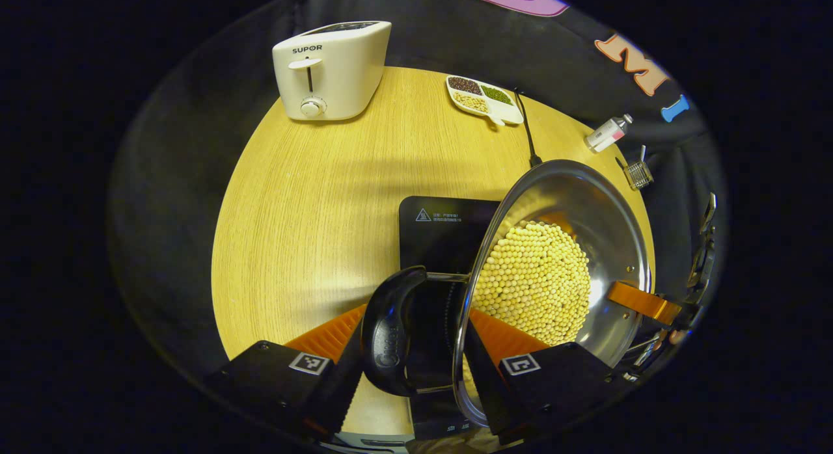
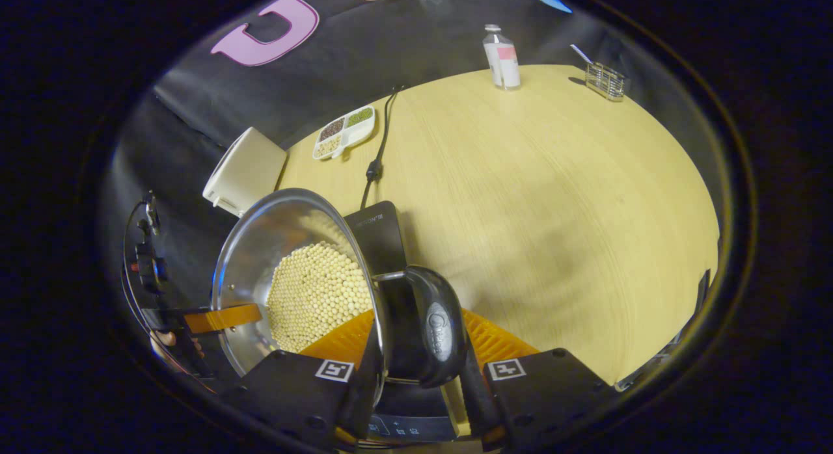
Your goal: First push the handle of the pot to place it horizontally, then grasp the pot with both hands and set it on the induction cooktop.
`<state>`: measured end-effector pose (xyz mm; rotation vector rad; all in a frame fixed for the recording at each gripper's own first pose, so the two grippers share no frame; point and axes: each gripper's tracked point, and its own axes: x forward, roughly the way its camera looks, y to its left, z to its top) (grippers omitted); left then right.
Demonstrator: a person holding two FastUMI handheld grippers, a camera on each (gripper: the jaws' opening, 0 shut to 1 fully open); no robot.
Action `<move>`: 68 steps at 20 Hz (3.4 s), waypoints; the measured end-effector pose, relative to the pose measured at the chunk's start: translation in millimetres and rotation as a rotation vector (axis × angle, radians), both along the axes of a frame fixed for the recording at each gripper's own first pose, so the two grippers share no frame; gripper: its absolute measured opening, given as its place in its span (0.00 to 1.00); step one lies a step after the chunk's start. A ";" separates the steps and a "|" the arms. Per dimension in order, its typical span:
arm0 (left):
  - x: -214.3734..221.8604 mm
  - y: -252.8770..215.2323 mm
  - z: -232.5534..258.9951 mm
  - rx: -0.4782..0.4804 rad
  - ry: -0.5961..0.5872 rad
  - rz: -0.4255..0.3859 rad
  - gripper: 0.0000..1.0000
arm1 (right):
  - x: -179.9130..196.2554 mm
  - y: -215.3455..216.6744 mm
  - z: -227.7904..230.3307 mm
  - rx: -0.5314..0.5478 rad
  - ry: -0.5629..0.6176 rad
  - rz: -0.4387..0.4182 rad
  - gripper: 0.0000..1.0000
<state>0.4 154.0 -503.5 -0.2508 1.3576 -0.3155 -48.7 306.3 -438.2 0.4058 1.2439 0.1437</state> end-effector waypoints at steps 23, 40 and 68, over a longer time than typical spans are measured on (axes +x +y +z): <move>56.0 -4.8 118.4 0.144 -0.471 0.123 0.98 | 58.0 -44.7 95.9 -0.124 -0.473 0.049 1.00; 71.8 -194.3 402.0 0.190 -1.119 0.450 0.96 | 149.6 -307.2 329.0 -0.228 -1.168 -0.055 0.93; 60.2 -380.5 498.0 0.182 -1.308 0.310 0.96 | 151.3 -483.7 424.8 -0.313 -1.381 -0.127 0.99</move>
